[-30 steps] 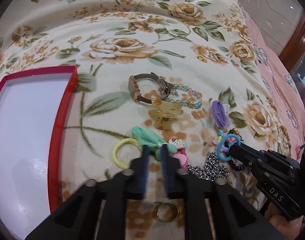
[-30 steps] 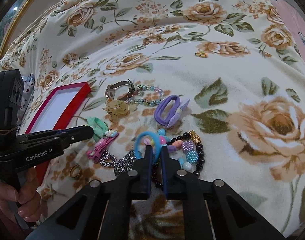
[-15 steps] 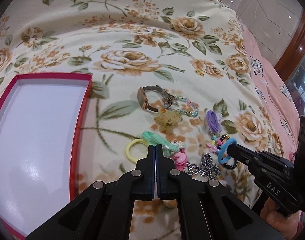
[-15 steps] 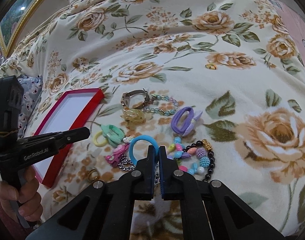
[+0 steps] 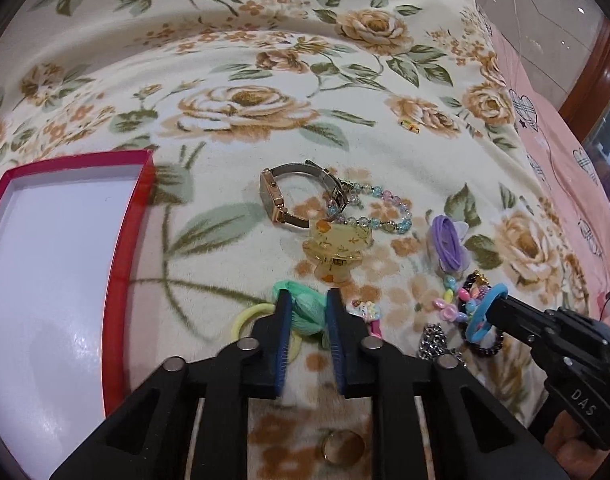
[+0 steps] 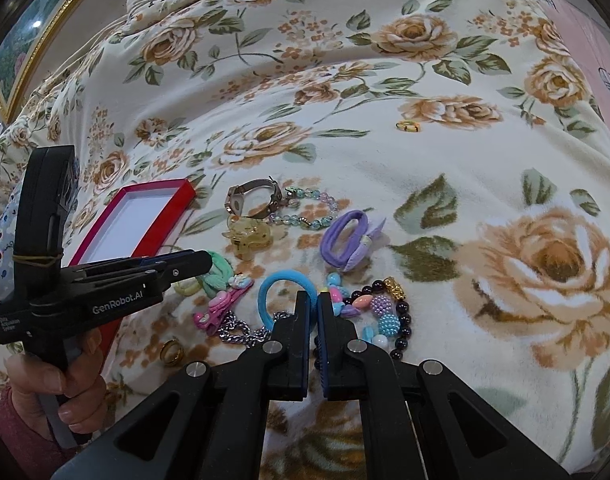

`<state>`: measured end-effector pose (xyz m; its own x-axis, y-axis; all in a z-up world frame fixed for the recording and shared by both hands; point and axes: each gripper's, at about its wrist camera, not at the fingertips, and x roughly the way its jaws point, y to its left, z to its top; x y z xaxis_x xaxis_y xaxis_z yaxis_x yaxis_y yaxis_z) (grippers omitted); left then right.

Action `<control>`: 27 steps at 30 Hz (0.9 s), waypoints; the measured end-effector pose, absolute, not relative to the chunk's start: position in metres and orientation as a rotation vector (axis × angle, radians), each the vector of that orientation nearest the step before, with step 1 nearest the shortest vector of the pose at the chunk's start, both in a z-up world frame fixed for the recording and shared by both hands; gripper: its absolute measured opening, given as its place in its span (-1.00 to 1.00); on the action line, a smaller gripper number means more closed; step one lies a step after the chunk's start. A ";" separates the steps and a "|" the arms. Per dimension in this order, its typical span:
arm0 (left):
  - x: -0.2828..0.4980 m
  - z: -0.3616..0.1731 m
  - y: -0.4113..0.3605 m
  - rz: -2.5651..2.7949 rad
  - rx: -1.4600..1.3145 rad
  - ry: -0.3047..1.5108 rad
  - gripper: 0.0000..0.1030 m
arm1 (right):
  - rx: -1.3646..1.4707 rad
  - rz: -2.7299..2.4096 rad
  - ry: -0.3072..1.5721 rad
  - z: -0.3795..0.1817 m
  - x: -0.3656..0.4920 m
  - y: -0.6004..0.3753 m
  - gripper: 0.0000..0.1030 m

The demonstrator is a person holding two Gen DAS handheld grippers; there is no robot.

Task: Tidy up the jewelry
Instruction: 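Carry both held hair ties over the red-rimmed white box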

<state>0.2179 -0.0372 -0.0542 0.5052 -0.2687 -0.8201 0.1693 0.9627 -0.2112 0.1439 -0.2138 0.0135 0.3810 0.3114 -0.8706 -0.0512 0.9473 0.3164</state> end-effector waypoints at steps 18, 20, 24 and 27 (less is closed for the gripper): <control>0.165 -0.011 0.041 -0.207 -0.241 0.887 -0.94 | 0.239 0.361 1.138 0.026 0.162 -0.162 -0.94; 0.159 -0.007 0.055 -0.184 -0.256 0.876 -0.94 | 0.231 0.391 1.134 0.029 0.166 -0.148 -0.94; 0.149 -0.003 0.080 -0.136 -0.282 0.863 -0.94 | 0.222 0.452 1.129 0.032 0.174 -0.119 -0.94; 0.141 -0.002 0.099 -0.100 -0.303 0.855 -0.94 | 0.212 0.506 1.130 0.032 0.181 -0.094 -0.94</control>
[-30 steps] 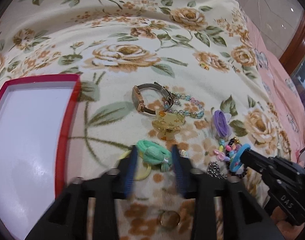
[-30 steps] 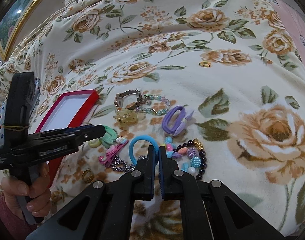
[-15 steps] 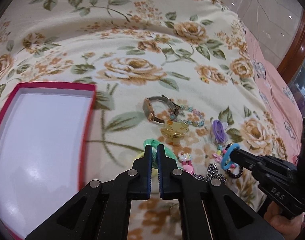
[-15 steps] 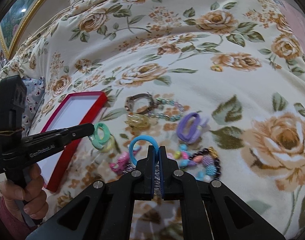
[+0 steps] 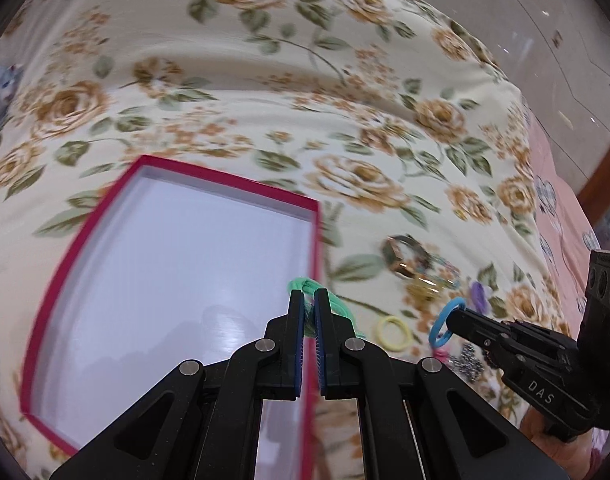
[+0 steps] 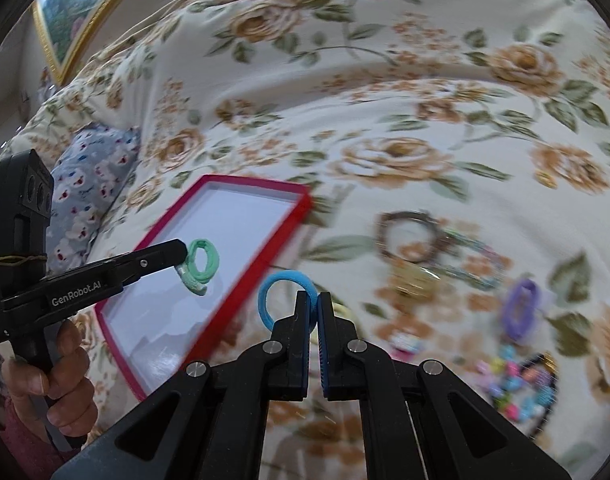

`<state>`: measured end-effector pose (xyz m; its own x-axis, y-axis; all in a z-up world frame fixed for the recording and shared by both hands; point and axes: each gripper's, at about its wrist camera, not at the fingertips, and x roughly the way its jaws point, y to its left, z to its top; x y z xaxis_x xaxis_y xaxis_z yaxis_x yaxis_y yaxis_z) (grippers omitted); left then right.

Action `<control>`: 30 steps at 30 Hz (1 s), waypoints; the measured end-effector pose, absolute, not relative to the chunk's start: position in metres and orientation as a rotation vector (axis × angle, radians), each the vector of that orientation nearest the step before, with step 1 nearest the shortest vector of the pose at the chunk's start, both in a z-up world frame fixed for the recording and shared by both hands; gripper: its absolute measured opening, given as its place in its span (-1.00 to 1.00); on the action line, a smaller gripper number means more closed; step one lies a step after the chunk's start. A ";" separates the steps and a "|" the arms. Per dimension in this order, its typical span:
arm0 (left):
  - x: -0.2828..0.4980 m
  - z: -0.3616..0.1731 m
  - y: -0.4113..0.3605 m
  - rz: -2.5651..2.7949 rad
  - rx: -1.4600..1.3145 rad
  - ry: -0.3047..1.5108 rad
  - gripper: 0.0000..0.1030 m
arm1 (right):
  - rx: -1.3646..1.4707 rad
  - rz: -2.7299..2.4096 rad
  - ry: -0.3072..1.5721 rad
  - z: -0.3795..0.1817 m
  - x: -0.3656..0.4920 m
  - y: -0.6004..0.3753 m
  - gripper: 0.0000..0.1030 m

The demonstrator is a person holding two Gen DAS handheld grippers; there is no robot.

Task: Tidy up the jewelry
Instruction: 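Carry both held hair ties over the red-rimmed white box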

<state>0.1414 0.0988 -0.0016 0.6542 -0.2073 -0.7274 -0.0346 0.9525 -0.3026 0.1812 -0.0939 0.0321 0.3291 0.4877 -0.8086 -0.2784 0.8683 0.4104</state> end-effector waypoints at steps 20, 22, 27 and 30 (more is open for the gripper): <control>0.173 -0.033 0.181 0.083 -0.376 0.892 -0.93 | 0.107 0.730 1.232 -0.013 0.229 0.042 -0.94; 0.180 -0.040 0.184 0.097 -0.374 0.913 -0.93 | 0.085 0.731 1.251 -0.020 0.232 0.049 -0.93; 0.191 -0.054 0.187 0.114 -0.382 0.949 -0.92 | 0.053 0.737 1.284 -0.032 0.234 0.055 -0.89; 0.194 -0.056 0.188 0.117 -0.388 0.954 -0.91 | 0.049 0.743 1.285 -0.032 0.234 0.055 -0.89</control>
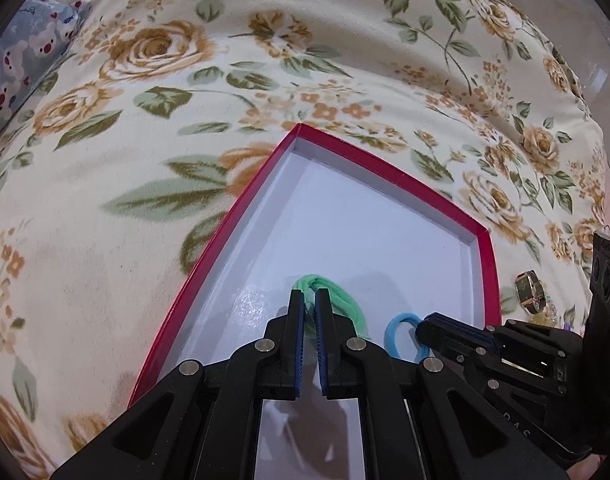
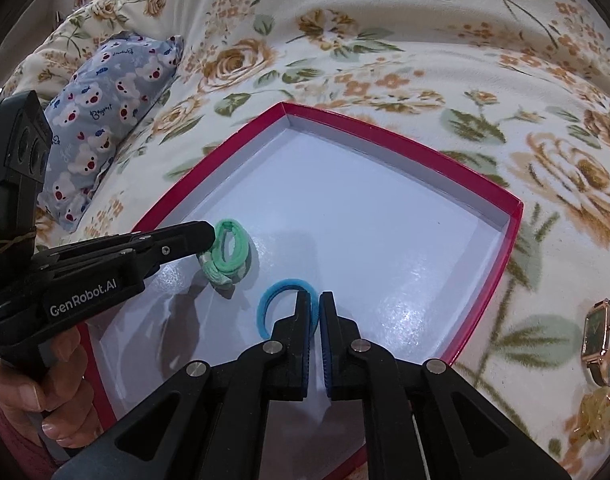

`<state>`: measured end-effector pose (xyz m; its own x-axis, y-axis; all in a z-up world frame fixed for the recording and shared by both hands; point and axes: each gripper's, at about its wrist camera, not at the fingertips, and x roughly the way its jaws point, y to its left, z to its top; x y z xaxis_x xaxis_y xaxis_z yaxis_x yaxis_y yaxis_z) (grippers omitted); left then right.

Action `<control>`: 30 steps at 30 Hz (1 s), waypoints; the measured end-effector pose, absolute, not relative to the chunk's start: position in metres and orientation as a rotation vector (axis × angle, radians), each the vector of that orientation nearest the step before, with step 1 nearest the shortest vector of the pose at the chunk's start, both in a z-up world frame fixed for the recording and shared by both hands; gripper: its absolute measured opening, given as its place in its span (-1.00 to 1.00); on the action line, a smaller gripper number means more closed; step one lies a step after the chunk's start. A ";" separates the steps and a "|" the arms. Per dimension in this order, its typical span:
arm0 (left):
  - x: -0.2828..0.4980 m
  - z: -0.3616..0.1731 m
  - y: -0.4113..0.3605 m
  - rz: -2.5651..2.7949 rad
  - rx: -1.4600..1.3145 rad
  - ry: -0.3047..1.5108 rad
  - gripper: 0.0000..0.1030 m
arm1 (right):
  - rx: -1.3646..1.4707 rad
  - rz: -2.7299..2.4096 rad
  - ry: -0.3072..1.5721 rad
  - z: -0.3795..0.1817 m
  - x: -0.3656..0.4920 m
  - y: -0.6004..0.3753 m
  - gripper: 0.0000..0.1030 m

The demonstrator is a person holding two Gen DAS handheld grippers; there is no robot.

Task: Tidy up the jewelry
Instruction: 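Carry both held hair ties over the red-rimmed white box, then open both tools to drop the hair ties into the box, then move both open tools back to the jewelry pile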

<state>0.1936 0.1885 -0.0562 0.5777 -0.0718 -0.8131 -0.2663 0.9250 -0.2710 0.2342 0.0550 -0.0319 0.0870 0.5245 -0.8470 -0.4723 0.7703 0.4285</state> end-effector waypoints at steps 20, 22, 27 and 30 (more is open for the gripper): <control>0.154 -0.026 0.174 0.138 -0.391 0.899 -0.15 | 0.214 0.648 1.208 0.009 0.221 -0.013 -0.39; 0.149 -0.021 0.169 0.127 -0.390 0.895 -0.14 | 0.224 0.623 1.203 0.012 0.219 -0.026 -0.39; 0.144 -0.012 0.150 0.082 -0.388 0.893 -0.12 | 0.246 0.545 1.189 0.018 0.211 -0.065 -0.37; 0.145 -0.009 0.137 0.043 -0.375 0.900 -0.12 | 0.254 0.494 1.185 0.019 0.206 -0.090 -0.36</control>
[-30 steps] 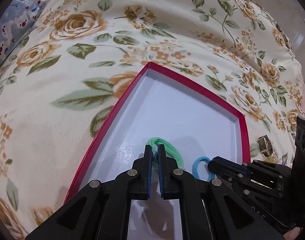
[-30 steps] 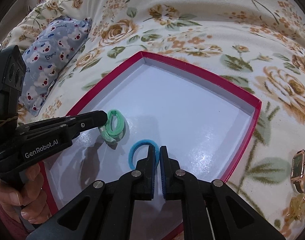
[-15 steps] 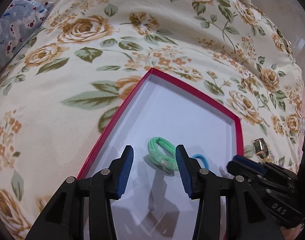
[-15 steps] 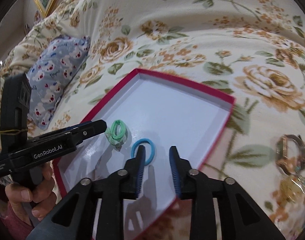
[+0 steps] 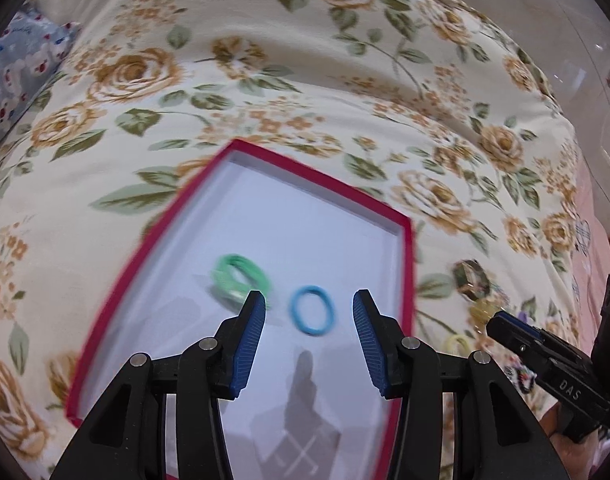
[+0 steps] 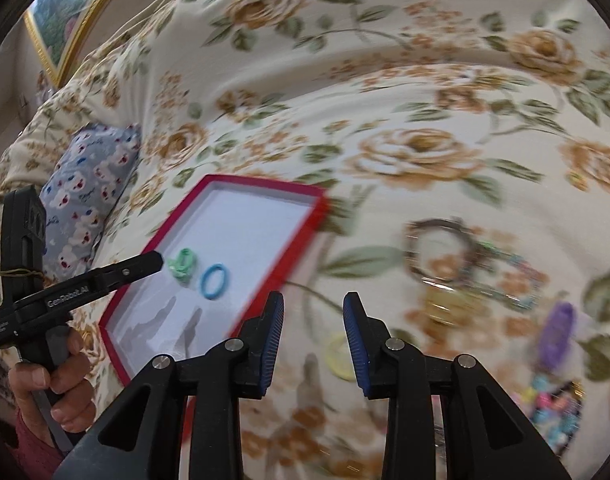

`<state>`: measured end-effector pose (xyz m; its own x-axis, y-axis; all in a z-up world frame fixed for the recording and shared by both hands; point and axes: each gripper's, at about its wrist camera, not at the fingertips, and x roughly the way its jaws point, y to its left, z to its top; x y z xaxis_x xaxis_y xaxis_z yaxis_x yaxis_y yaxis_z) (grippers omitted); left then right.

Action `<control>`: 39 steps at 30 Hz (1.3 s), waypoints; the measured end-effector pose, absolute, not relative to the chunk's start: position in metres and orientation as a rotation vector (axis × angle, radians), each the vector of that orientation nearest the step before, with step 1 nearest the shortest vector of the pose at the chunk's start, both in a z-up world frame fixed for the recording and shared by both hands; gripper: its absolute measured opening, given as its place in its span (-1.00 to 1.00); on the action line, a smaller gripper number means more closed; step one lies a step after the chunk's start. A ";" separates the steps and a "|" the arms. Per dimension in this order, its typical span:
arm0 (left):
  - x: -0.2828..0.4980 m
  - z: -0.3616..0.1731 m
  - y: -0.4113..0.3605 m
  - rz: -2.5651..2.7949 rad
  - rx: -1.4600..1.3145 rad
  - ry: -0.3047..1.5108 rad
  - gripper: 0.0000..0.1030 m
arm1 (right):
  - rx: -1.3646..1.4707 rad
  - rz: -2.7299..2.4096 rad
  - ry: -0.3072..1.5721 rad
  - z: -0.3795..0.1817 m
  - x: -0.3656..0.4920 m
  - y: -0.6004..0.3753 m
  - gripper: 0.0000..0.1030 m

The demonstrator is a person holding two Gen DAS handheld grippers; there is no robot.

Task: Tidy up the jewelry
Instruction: 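Move both open tools back to the jewelry pile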

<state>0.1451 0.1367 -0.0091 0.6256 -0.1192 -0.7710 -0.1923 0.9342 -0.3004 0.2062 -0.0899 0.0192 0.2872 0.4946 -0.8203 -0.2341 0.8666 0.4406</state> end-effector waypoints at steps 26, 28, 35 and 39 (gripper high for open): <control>0.183 -0.005 0.054 -0.102 -0.268 0.940 -0.08 | 0.323 0.275 1.154 0.017 0.199 -0.205 -0.33; 0.188 -0.005 0.047 -0.113 -0.259 0.944 -0.07 | 0.319 0.270 1.155 0.016 0.202 -0.207 -0.33; 0.218 -0.016 0.021 -0.157 -0.230 0.977 -0.06 | 0.276 0.256 1.164 0.005 0.224 -0.213 -0.33; 0.243 -0.027 0.002 -0.177 -0.205 1.005 -0.06 | 0.245 0.273 1.198 -0.006 0.236 -0.209 -0.33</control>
